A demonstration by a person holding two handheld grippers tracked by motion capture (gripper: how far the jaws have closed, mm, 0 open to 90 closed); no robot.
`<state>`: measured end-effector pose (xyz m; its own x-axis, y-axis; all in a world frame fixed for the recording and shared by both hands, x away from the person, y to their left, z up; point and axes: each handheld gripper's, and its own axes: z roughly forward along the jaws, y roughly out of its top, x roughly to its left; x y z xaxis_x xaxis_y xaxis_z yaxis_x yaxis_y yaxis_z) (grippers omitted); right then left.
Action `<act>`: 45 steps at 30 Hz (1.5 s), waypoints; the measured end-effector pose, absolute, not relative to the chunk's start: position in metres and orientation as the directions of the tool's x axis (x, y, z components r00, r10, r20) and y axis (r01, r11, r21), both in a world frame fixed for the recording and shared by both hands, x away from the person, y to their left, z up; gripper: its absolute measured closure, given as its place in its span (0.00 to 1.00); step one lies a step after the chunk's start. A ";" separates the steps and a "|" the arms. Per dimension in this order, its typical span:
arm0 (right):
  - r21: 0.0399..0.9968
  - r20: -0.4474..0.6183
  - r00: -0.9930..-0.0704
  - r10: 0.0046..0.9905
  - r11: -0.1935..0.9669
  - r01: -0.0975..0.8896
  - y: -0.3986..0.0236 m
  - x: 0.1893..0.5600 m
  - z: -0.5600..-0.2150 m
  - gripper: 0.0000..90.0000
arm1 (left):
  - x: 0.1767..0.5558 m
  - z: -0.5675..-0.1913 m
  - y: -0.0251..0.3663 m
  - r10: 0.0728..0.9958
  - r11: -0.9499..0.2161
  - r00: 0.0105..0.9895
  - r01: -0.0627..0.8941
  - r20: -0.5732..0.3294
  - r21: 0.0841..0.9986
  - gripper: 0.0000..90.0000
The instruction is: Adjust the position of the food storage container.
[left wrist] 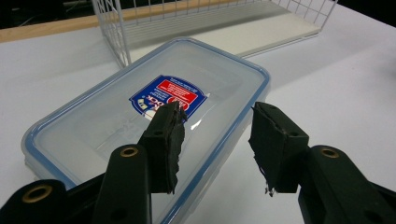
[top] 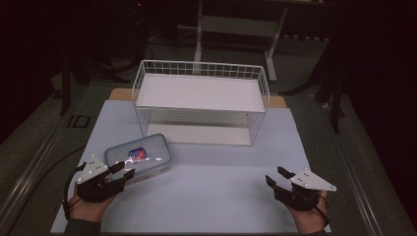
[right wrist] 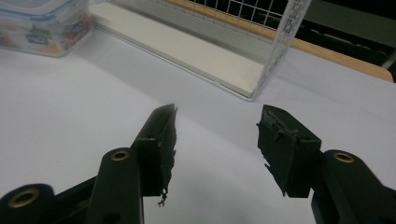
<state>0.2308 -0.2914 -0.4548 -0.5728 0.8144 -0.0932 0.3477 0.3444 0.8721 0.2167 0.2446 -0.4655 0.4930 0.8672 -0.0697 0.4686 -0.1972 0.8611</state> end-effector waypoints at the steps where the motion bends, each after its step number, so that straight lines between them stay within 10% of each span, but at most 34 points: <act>1: 0.872 -0.093 -0.570 0.817 0.343 0.349 -0.292 0.231 -0.455 0.51 | 0.217 -0.466 0.245 0.870 -0.201 0.489 0.473 -0.066 0.858 0.59; 24: 0.872 -0.089 -0.518 0.851 0.318 0.372 -0.302 0.236 -0.460 0.44 | 0.242 -0.475 0.293 0.946 -0.069 0.301 0.556 -0.124 0.828 0.99; 45: 0.873 -0.081 -0.492 0.867 0.300 0.384 -0.307 0.238 -0.462 0.39 | 0.275 -0.501 0.321 0.974 0.051 0.132 0.665 -0.184 0.745 1.00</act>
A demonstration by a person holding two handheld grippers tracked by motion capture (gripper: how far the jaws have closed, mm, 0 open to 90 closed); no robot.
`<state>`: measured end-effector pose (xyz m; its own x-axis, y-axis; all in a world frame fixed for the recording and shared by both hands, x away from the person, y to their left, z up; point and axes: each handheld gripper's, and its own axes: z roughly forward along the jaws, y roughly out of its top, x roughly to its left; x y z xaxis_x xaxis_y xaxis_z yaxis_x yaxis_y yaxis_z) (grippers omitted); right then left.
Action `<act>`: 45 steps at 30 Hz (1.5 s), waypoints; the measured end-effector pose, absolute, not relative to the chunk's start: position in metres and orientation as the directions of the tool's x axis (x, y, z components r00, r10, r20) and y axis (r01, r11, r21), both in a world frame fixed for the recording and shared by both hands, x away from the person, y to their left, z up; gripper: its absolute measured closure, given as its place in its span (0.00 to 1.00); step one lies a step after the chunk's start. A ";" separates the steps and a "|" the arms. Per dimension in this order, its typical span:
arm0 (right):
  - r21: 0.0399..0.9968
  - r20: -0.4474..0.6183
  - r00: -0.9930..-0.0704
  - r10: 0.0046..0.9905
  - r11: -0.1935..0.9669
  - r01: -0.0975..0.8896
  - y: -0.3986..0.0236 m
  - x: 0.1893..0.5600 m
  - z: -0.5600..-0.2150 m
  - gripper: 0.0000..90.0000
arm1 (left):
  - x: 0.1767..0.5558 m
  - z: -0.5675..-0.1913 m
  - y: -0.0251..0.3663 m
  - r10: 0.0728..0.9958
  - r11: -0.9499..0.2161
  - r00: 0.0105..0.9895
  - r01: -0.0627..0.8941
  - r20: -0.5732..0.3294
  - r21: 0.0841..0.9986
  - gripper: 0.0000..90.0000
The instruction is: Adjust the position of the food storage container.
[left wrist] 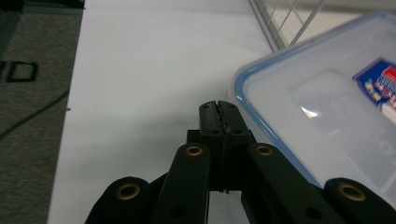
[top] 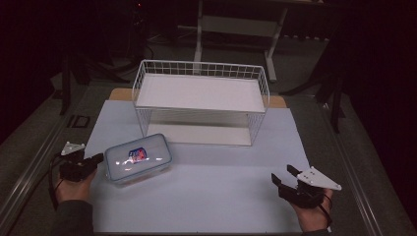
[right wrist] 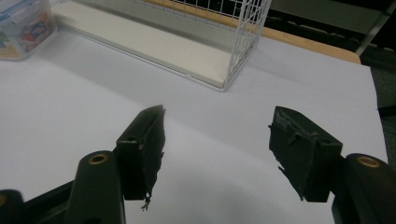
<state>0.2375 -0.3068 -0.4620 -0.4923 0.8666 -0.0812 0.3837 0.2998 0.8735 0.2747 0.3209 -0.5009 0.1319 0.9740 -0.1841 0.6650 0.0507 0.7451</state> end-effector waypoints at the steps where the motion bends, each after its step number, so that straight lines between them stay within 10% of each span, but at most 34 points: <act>1: 0.873 -0.080 -0.493 0.866 0.299 0.385 -0.307 0.238 -0.462 0.39 | 0.276 -0.502 0.320 0.973 0.056 0.130 0.666 -0.190 0.743 1.00; 37: 0.867 -0.078 -0.498 0.864 0.305 0.394 -0.308 0.238 -0.466 0.39 | 0.329 -0.499 0.144 0.889 -0.193 0.436 0.630 -0.137 0.752 0.99; 45: 0.868 -0.058 -0.485 0.872 0.284 0.407 -0.312 0.241 -0.467 0.39 | 0.318 -0.490 0.162 0.910 -0.174 0.402 0.595 -0.104 0.784 0.79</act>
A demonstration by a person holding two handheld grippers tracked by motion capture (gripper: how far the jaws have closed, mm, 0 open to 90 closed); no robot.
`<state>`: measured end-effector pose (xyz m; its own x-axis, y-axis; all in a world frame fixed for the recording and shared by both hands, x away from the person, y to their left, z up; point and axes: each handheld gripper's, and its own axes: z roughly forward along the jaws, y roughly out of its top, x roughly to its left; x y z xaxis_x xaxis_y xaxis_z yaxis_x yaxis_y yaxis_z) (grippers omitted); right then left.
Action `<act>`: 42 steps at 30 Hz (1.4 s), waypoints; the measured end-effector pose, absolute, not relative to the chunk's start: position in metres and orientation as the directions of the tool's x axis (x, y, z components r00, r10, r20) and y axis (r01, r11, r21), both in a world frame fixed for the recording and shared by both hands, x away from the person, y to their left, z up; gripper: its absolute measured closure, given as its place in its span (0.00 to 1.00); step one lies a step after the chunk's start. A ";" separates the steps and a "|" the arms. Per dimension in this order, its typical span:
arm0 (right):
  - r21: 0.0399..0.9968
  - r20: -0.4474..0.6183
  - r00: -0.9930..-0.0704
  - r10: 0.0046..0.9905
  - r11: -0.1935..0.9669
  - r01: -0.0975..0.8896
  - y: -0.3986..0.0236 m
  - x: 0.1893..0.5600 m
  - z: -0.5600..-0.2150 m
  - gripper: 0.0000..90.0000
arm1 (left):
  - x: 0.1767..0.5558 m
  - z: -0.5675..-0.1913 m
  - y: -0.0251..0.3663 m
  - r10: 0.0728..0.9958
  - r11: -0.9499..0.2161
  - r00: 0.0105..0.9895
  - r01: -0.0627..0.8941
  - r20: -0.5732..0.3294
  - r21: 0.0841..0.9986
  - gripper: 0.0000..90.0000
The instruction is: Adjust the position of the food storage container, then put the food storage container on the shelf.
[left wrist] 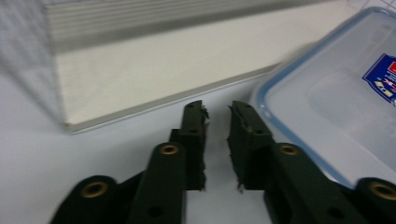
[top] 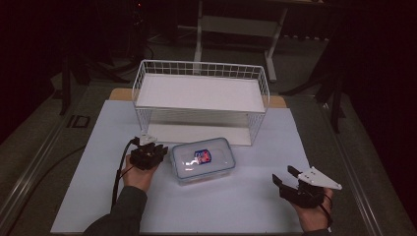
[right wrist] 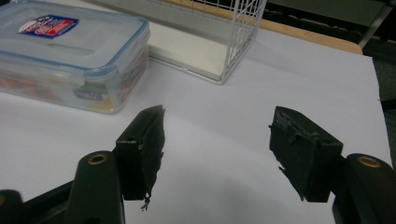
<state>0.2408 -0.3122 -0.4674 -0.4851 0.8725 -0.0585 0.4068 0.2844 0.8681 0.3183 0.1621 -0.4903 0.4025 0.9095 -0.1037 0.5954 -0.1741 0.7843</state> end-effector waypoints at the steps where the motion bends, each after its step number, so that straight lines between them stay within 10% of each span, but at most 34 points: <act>1: 0.870 -0.055 -0.486 0.872 0.280 0.405 -0.312 0.241 -0.467 0.39 | 0.316 -0.489 0.165 0.911 -0.173 0.400 0.594 -0.102 0.786 0.76; 18: 0.873 -0.059 -0.546 0.835 0.309 0.378 -0.267 0.281 -0.450 0.42 | 0.272 -0.472 0.197 0.905 -0.123 0.408 0.530 -0.125 0.839 0.57; 31: 0.791 0.041 -0.636 0.771 0.364 0.492 -0.228 0.337 -0.479 0.96 | 0.269 -0.474 0.201 0.910 -0.102 0.394 0.518 -0.131 0.849 0.57; 42: 0.740 0.069 -0.670 0.739 0.413 0.531 -0.210 0.356 -0.494 0.99 | 0.271 -0.475 0.202 0.912 -0.101 0.390 0.513 -0.127 0.852 0.57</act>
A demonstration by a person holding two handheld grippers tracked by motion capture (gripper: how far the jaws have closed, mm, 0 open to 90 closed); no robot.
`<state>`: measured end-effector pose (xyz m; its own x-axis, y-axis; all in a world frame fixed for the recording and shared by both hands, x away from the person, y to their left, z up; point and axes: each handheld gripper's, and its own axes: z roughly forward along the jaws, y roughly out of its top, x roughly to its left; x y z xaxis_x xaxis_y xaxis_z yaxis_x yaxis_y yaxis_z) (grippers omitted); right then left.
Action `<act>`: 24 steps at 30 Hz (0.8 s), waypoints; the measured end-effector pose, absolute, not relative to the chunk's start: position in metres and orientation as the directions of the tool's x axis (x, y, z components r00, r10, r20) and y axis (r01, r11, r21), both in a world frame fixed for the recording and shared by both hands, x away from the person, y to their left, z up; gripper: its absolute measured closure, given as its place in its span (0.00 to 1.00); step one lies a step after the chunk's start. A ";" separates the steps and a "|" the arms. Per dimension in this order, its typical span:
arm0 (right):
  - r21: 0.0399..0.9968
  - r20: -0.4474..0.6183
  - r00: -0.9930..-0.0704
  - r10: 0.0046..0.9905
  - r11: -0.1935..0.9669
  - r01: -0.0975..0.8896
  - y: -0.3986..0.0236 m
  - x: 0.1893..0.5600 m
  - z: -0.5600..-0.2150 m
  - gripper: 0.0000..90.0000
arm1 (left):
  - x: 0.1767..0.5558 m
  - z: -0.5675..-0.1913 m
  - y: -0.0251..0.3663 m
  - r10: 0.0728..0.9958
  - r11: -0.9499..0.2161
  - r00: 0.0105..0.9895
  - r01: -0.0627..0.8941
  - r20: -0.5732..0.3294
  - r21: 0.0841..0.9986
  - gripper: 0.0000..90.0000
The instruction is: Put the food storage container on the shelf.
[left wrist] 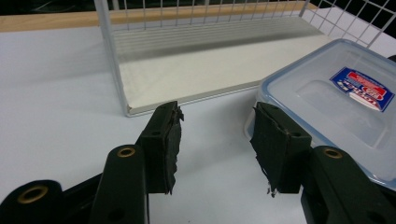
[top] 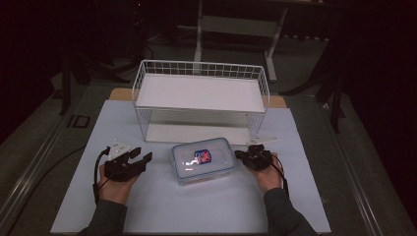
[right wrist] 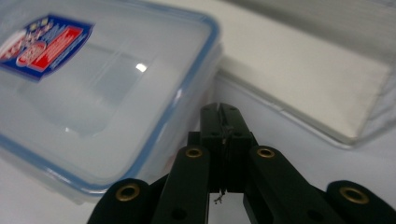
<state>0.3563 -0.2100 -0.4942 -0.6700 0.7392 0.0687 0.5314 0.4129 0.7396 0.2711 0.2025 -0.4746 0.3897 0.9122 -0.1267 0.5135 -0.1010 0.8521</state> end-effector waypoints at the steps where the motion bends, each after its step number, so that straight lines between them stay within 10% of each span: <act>1: 0.736 0.065 -0.681 0.729 0.426 0.526 -0.208 0.355 -0.495 0.99 | 0.271 -0.474 0.202 0.912 -0.101 0.391 0.513 -0.127 0.852 0.57; 24: 0.741 0.057 -0.811 0.583 0.519 0.426 -0.175 0.305 -0.488 1.00 | 0.271 -0.474 0.202 0.890 -0.090 0.427 0.509 -0.161 0.856 0.55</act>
<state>0.3051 -0.1753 -0.4877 -0.8106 0.5829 0.0573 0.4256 0.5190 0.7413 0.2712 0.2017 -0.4739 0.4268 0.8900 -0.1606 0.5090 -0.0896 0.8561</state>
